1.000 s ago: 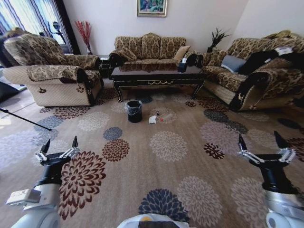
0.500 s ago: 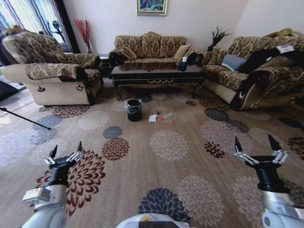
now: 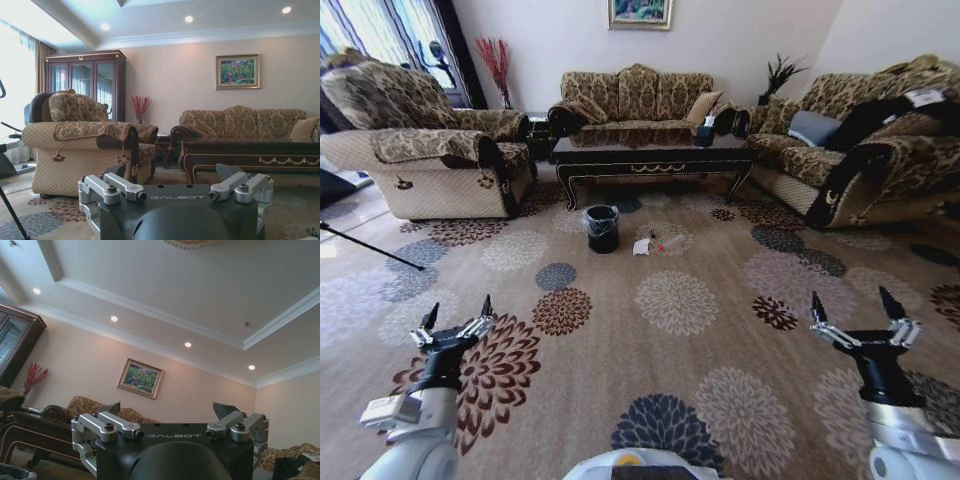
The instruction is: Move to the front of the table and pick up the trash from the floor, then place it into the trash bin.
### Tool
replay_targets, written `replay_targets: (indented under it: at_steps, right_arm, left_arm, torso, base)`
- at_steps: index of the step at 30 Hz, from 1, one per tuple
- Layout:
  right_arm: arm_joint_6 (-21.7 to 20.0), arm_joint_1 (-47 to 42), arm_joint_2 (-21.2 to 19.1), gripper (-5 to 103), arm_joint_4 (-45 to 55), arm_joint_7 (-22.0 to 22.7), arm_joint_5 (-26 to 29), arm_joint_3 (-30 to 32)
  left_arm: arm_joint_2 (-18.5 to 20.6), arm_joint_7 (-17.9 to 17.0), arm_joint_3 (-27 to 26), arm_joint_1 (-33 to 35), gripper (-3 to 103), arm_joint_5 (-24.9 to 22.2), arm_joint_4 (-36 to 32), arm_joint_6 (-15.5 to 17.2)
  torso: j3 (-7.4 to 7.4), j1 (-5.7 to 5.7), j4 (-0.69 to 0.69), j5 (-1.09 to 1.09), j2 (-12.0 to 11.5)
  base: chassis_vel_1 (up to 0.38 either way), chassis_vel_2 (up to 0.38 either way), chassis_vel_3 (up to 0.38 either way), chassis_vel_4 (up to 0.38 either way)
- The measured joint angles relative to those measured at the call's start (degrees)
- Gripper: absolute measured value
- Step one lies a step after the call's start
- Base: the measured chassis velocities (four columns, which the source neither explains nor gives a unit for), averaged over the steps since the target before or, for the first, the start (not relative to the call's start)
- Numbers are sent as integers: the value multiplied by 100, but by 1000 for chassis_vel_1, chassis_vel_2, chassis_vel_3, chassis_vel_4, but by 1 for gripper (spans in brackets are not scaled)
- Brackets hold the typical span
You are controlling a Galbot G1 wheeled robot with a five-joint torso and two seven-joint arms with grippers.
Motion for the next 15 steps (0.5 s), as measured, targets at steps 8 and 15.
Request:
replay_targets:
  at_steps: [8,15]
  right_arm:
    - [-42,-8,23,100,-17,-146,29,23]
    - [-113,-7,22,100,-17,-148,41,-22]
  left_arm:
    - [11,-3,-51,-43,100,-18,45,-26]
    - [-11,-8,-44,-83,100,-15,85,-34]
  torso:
    - [-18,0,0,0,-15]
    - [-5,3,0,0,2]
  base:
    - [0,0,0,0]
    - [-41,32,32,-36]
